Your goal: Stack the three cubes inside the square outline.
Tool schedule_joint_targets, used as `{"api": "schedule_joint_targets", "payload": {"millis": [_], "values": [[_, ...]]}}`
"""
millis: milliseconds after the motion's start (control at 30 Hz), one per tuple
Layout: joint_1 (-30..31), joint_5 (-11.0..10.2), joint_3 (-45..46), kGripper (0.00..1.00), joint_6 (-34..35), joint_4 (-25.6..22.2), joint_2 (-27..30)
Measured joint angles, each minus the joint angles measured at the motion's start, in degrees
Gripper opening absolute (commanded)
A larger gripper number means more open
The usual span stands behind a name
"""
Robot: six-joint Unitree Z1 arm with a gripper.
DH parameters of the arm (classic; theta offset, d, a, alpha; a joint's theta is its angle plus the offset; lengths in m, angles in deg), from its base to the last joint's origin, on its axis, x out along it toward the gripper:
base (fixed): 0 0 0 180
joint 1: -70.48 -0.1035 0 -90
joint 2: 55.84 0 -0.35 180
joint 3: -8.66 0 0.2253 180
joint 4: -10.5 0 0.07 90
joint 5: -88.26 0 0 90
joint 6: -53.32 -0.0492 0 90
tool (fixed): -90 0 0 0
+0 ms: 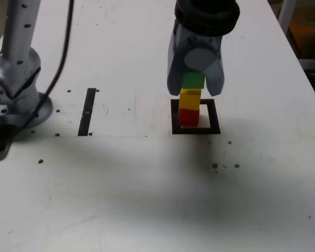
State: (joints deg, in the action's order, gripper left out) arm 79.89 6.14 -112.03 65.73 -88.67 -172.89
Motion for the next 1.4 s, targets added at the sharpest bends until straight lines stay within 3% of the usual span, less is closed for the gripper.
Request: {"api": "schedule_joint_targets", "payload": {"millis": [500, 767, 1000, 1300, 1400], "values": [[-2.8, -0.2, 0.7, 0.26, -2.2, 0.8, -1.3], [-2.9, 0.6, 1.6, 0.34, -2.6, 0.9, -1.4], [-3.1, 0.8, 2.7, 0.57, -2.9, 1.3, -1.4], [-3.1, 0.8, 2.8, 0.72, -2.8, 1.8, -1.4], [-3.1, 0.8, 2.9, 0.73, -2.8, 1.8, -1.4]]}}
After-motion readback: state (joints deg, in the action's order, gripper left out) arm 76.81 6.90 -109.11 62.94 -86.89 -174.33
